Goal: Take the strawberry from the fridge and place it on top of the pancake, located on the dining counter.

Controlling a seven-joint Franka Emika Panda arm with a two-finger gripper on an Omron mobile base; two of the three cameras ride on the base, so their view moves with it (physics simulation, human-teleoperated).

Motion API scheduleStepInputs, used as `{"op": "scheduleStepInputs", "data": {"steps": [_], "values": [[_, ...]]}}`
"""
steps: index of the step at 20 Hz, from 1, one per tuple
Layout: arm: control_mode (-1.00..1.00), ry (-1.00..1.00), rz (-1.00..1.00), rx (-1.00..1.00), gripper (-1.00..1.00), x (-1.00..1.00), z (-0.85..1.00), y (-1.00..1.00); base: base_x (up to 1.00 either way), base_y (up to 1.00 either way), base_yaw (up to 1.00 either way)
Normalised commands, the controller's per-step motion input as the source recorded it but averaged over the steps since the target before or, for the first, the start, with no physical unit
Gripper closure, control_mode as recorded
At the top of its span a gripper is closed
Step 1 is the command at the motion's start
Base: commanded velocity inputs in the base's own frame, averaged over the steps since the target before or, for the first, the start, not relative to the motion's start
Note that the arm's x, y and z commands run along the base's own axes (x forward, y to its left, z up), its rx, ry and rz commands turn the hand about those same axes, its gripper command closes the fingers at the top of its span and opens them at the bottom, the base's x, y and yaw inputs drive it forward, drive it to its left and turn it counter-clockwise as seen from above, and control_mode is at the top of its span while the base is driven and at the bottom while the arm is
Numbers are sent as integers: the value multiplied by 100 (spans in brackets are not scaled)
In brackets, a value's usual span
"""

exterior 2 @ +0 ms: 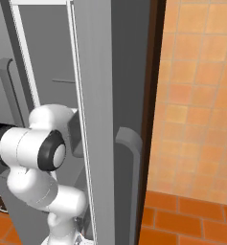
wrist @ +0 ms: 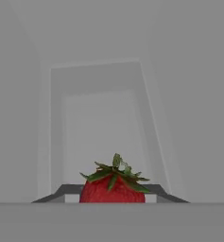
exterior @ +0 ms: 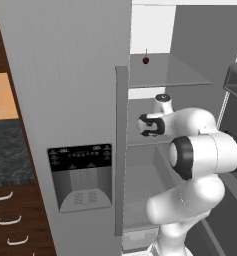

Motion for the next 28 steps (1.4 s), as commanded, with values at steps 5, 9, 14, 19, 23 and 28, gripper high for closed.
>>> {"op": "scheduleStepInputs", "data": {"steps": [5, 9, 14, 19, 23, 28], "values": [[-100, -2, 0, 0, 100, -97, 13, 6, 0, 0, 0], [-100, -2, 0, 1, 100, -100, 39, 11, 0, 0, 0], [-100, 0, 0, 0, 100, -100, 61, 25, 0, 0, 0], [-100, 2, 0, 0, 100, -100, 68, 20, 0, 0, 0], [-100, 0, 2, 0, 100, -100, 71, 8, 0, 0, 0], [-100, 0, 6, 2, 100, -100, 82, 16, 0, 0, 0]]}}
